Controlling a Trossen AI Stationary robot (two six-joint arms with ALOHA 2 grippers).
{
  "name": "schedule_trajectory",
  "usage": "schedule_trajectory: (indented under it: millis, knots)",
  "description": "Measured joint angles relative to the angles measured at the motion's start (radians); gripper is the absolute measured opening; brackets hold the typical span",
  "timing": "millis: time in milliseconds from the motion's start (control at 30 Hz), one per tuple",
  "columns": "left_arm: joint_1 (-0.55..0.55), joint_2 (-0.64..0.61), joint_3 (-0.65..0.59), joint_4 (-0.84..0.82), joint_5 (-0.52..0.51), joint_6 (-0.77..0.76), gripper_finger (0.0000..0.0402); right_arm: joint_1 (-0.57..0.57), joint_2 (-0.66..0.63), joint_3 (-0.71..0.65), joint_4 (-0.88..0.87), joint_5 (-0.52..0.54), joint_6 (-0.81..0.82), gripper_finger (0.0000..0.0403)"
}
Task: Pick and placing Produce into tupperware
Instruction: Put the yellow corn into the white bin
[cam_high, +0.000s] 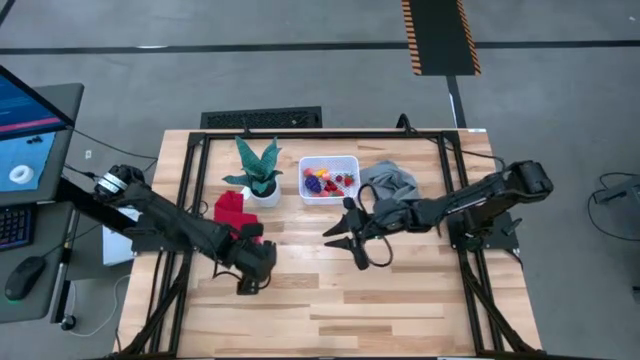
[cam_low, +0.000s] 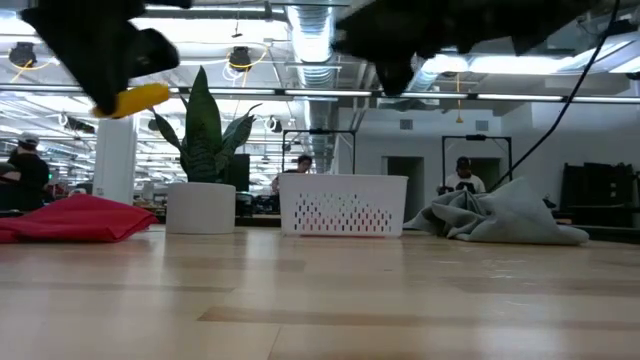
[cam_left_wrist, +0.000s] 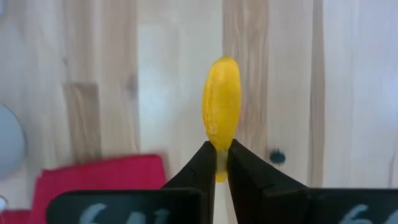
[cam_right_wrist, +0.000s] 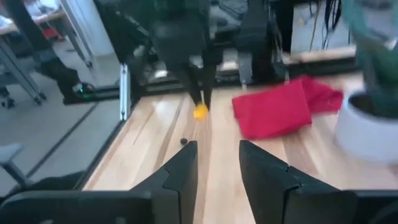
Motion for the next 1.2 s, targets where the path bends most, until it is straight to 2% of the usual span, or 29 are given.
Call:
schedule_trajectory:
  millis: [167,500,867,1200]
  knots:
    - [0.062,0.0,0.041,0.04,0.008,0.067,0.0021,0.0,0.137,0.029,0.086,0.0,0.013,0.0169]
    - [0.154,0.0,0.061,0.042,0.059,0.125,0.0021,-0.016,0.36,0.181,0.084,-0.009,-0.042,0.0229]
    - [0.173,0.0,0.061,0.112,0.087,0.155,0.0022,-0.015,0.455,0.324,0.079,-0.032,-0.069,0.0212]
    - [0.173,0.0,0.061,0.114,0.087,0.162,0.0022,-0.015,0.448,0.334,0.08,-0.038,-0.082,0.0189]
